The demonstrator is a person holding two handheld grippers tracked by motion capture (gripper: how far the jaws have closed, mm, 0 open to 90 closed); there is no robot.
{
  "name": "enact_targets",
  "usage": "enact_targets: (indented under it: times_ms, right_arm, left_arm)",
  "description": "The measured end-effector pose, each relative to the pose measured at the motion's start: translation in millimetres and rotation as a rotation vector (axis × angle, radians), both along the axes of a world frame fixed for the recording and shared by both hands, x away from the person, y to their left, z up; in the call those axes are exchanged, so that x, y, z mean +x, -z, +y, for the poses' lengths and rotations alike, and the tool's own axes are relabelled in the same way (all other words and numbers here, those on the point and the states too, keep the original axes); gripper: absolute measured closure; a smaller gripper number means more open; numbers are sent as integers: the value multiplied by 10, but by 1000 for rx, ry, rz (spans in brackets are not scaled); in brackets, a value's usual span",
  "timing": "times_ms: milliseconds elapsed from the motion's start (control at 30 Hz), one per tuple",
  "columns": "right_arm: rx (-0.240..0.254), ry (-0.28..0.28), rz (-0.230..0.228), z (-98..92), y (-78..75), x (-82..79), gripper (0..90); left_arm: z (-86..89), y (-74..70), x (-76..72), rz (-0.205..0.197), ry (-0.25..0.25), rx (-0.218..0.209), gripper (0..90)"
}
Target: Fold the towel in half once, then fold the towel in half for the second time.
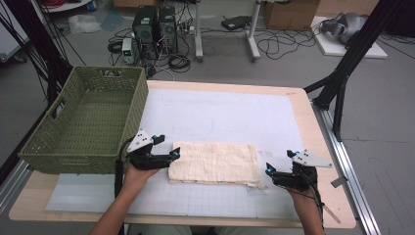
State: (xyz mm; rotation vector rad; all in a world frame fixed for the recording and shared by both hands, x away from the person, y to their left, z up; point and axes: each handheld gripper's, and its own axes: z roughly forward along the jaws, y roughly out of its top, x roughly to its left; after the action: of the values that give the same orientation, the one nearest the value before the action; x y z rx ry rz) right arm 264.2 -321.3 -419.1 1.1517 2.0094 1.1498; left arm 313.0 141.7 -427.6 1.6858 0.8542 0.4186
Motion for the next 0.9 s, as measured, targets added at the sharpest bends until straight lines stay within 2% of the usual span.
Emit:
enact_targets:
  times_ms: [167,300,500,700,900]
  right_arm:
    - [-26,-4,-6,-29,-14,2,99]
    - [-15,-10,-2,-51,-23,-3,100]
    - [-31,-26,-9,-23,-46,-25,100]
    - [-25,-28,-8,-20,-30,-6,100]
    - [-15,-27,-1,-21,-17,-6,100]
  left_arm:
    - [8,1,-9,0,19,-13,172]
    - [30,0,-21,-4,42,-1,190]
    - [38,3,-26,1,27,-2,196]
    - [59,11,-18,9,12,9,196]
    - [75,15,4,10,-7,-10,196]
